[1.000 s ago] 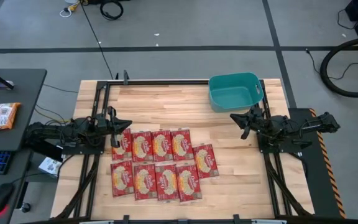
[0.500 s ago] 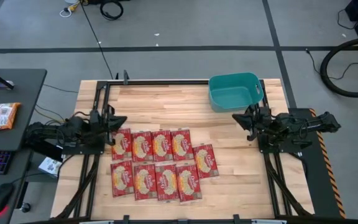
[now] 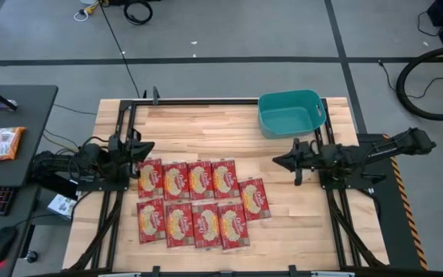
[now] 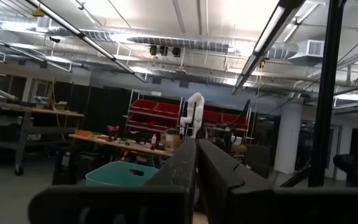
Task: Sort popcorn bags into baskets
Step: Put the red popcorn bag into the green bin
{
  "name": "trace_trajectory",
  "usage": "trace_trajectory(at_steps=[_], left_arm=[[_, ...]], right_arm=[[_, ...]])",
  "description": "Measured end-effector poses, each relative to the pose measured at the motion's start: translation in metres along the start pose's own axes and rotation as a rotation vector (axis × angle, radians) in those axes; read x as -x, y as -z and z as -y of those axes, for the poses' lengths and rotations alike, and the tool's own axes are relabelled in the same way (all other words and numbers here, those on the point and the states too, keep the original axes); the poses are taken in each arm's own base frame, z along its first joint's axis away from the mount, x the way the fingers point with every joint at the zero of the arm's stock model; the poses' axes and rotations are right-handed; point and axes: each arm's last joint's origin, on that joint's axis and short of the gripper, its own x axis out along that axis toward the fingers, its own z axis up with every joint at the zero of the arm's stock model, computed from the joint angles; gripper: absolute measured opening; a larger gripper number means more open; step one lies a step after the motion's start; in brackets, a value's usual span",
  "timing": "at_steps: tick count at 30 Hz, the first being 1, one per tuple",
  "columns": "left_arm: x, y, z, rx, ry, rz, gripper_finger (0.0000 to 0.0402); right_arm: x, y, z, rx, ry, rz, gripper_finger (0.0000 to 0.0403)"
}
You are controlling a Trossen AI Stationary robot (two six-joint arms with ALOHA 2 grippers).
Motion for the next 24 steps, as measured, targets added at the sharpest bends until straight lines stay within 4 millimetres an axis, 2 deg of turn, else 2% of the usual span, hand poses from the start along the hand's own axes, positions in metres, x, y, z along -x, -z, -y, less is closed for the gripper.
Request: trace_trajectory(at_steps=[8,15,24], left_arm=[[0.000,0.004,0.001,-0.012,0.051,-0.046,0.0021],[0.000,0.006,0.002,-0.014,0.072,-0.059,0.0024],[0.000,0.006,0.002,-0.017,0.065,-0.065,0.0106]], right_arm=[[-0.036,-0.009,-0.014,0.088,0.057,-0.249,0.0013],[-0.072,-0.017,-0.027,0.203,0.079,-0.361,0.0028],[-0.121,-0.020,-0.039,0.321,0.119,-0.530,0.0105]])
